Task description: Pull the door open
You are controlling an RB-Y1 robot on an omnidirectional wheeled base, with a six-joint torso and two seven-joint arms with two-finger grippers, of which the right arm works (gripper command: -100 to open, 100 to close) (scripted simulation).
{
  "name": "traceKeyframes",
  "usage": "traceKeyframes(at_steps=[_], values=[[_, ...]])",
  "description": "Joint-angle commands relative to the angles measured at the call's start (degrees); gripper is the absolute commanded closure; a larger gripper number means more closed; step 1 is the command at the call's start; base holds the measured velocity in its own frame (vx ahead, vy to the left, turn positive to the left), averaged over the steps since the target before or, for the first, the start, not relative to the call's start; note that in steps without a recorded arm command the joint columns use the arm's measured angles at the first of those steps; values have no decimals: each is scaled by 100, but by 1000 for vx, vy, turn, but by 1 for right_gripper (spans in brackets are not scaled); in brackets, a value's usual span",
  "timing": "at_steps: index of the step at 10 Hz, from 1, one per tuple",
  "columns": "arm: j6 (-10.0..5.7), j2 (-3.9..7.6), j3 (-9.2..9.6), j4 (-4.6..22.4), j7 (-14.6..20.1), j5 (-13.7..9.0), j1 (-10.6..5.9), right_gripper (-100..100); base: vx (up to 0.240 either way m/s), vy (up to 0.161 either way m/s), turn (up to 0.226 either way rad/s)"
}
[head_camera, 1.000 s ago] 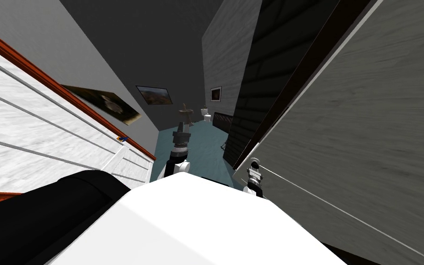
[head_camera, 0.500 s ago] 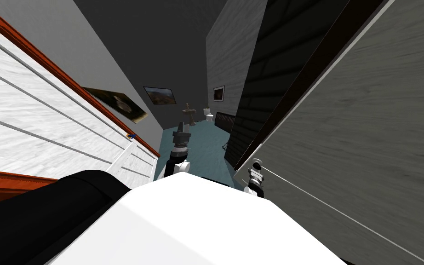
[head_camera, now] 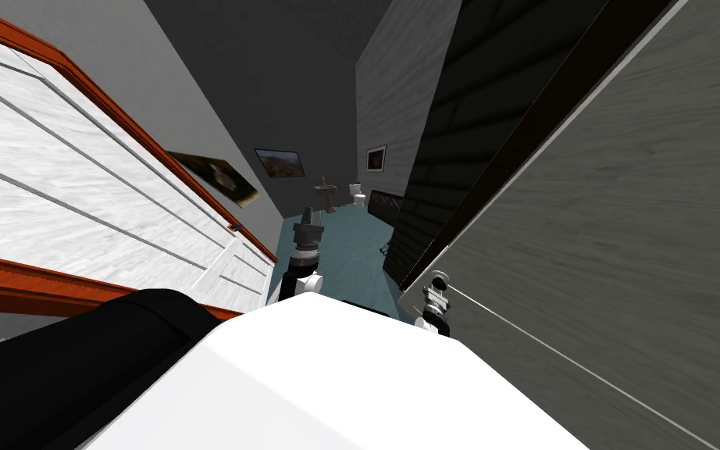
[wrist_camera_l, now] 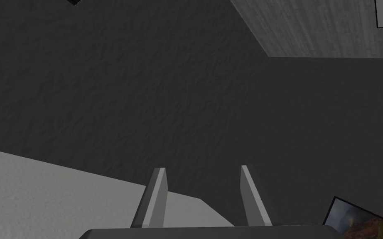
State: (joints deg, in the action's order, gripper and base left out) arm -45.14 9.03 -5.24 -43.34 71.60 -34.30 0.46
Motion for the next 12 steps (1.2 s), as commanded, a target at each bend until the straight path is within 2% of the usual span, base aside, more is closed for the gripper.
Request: traceKeyframes(at_steps=[1,4,5,6,7,10,11,12], values=[[-134,68,-37,4,197,-51,-105,100,-17,-10,100],[-134,68,-37,4,197,-51,-105,100,-4,-4,13],[-132,70,-55,-5,349,-109,-95,100,-13,-3,109],[16,43,-31,6,253,-94,5,100,0,-9,35],[11,122,35,58,397,-85,11,100,-45,68,106],[-45,256,138,107,589,-56,1,100,-136,108,63],[-85,349,211,141,722,-35,-6,100,-233,84,150],[-85,349,211,141,722,-35,-6,100,-163,30,58]])
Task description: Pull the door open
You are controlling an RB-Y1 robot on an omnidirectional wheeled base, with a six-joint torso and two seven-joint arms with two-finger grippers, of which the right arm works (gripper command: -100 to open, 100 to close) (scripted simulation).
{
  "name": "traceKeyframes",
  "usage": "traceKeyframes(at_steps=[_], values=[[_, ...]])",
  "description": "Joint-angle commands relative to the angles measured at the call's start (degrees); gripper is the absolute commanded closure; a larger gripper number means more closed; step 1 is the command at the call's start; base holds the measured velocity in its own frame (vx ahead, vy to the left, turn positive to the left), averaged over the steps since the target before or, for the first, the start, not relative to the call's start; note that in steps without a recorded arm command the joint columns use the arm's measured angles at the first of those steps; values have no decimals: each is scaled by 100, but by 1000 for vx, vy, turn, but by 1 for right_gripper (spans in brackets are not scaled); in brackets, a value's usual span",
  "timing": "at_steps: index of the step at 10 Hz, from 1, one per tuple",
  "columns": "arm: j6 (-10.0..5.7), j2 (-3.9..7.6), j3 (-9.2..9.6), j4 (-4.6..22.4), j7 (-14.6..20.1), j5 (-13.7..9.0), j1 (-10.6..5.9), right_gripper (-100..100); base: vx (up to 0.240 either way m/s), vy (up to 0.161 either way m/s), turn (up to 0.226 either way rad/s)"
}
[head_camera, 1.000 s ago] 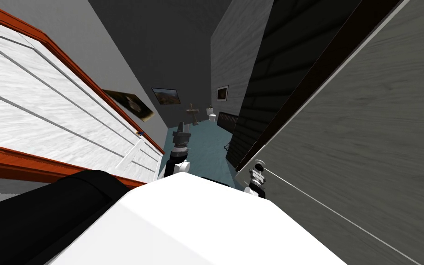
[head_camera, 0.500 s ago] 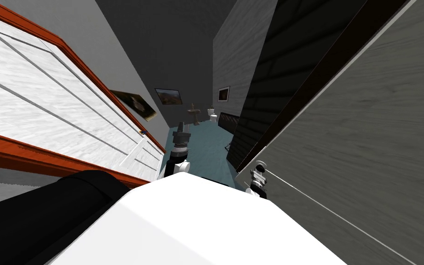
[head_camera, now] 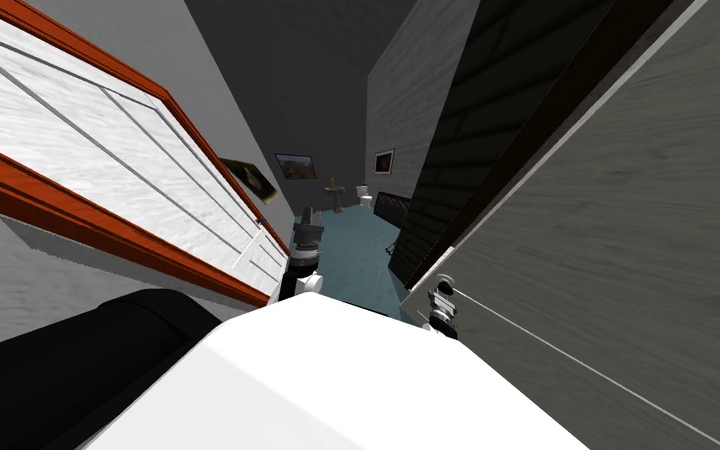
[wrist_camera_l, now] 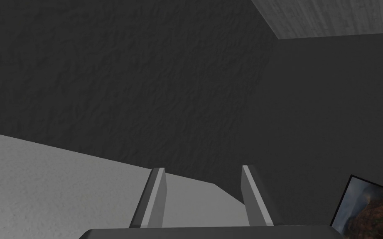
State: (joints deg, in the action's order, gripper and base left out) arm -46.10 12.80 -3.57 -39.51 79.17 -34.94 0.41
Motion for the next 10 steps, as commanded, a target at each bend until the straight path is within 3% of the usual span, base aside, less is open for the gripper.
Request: traceKeyframes(at_steps=[1,3,4,5,6,8,10], values=[[10,-29,44,-243,-35,29,-1,100,-66,-4,-8],[10,-29,44,-243,-35,29,-1,100,8,-9,9],[-41,94,141,-197,140,56,-10,100,-114,-16,146],[-41,94,141,-197,140,56,-10,100,-142,-22,84],[-85,199,223,-158,289,79,-18,100,-185,-34,85],[-119,279,285,-128,402,96,-23,100,-212,-14,99],[-119,279,285,-128,402,96,-23,100,-113,6,14]])
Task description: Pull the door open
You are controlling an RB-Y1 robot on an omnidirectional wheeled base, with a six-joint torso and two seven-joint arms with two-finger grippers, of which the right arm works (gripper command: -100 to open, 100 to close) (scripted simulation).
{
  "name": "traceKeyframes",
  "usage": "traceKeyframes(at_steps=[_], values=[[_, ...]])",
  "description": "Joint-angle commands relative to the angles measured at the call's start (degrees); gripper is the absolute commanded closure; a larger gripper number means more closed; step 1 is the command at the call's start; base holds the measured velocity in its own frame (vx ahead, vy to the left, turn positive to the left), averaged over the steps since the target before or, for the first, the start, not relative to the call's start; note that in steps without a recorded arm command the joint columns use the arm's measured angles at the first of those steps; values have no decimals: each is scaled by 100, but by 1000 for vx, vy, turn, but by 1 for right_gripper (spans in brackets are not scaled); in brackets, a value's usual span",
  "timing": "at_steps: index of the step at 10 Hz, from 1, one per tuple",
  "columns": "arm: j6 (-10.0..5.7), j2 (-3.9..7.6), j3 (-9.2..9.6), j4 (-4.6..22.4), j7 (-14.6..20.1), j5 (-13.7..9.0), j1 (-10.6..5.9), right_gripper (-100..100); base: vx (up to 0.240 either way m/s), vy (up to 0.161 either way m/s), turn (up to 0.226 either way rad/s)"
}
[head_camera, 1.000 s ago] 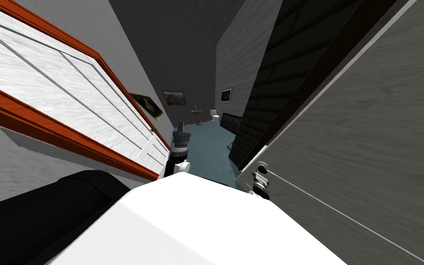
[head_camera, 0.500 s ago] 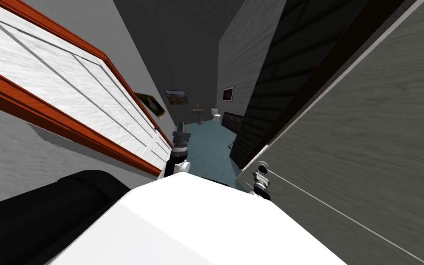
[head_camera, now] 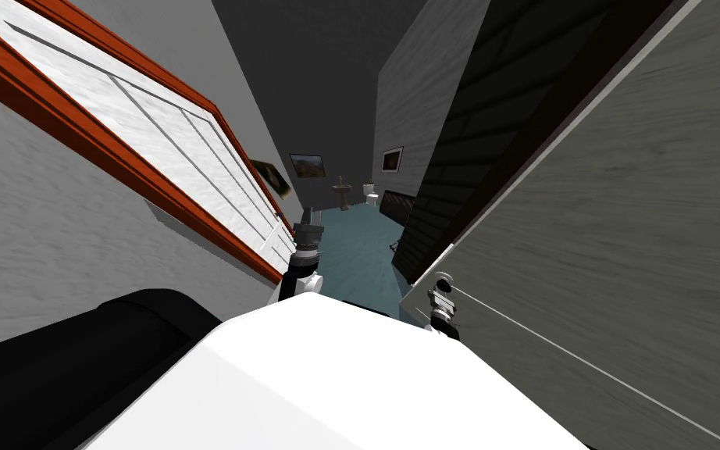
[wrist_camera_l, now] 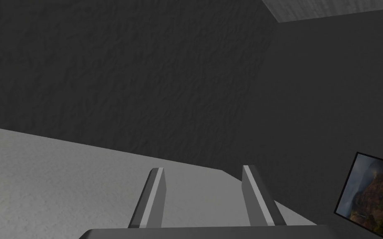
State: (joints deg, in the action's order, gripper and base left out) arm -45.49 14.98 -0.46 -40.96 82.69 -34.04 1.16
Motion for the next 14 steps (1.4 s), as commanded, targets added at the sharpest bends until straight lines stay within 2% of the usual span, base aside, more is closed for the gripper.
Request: traceKeyframes(at_steps=[1,2,6,8,10,14], values=[[-180,61,-27,17,50,6,-98,100,5,19,-13],[-30,5,10,85,34,5,-31,100,12,3,0],[-137,186,324,-63,337,188,58,100,-215,0,90],[-137,186,324,-63,337,188,58,100,-149,4,21],[-137,186,324,-63,337,188,58,100,9,9,-23],[-215,305,517,-171,523,303,105,100,-95,-23,58]])
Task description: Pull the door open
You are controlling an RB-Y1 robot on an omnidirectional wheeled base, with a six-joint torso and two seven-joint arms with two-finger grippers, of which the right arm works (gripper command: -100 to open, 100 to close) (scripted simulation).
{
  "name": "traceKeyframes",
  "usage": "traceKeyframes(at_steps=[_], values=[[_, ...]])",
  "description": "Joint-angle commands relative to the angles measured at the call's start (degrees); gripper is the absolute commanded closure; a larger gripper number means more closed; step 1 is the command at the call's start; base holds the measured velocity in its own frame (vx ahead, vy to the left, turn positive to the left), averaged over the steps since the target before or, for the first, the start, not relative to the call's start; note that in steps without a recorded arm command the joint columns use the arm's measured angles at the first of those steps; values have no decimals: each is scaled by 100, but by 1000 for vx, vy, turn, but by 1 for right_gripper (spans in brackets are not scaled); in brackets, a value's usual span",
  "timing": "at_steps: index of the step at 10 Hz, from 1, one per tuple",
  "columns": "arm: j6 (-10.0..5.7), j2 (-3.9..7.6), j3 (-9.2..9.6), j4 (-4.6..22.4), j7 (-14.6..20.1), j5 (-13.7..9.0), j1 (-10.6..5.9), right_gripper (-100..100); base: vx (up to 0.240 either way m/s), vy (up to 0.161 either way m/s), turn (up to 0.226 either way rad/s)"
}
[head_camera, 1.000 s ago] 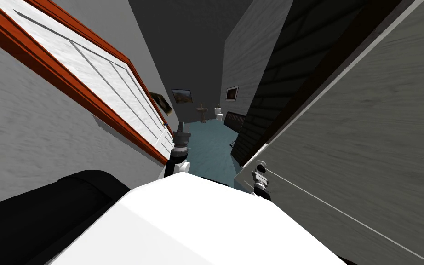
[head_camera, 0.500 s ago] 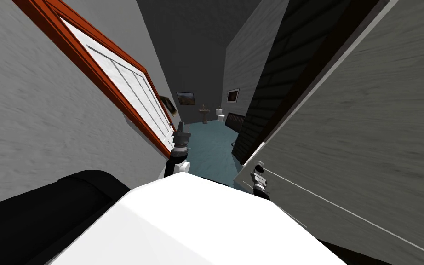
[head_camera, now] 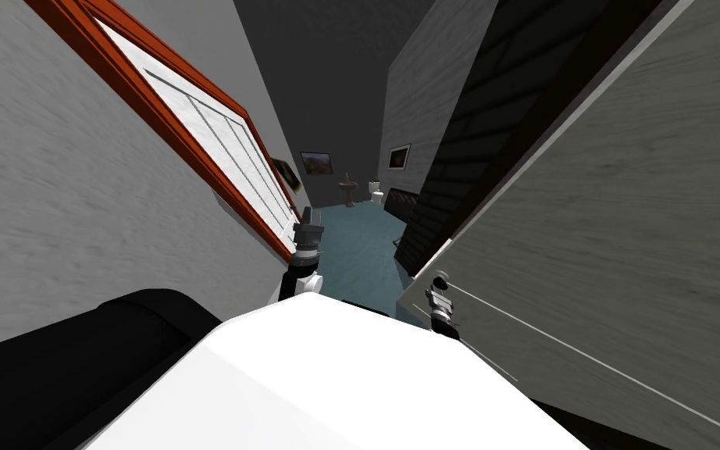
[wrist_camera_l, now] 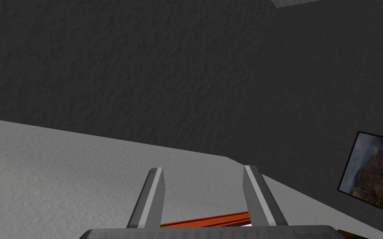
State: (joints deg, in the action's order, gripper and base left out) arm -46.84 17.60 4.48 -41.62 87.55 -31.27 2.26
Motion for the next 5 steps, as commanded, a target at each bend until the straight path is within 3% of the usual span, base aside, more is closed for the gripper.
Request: traceKeyframes(at_steps=[1,2,5], values=[[-90,60,50,-121,64,41,2,100,-210,-11,64],[-5,18,46,-83,36,26,48,100,-82,1,27],[-112,183,292,-166,310,184,164,100,-189,-14,83]])
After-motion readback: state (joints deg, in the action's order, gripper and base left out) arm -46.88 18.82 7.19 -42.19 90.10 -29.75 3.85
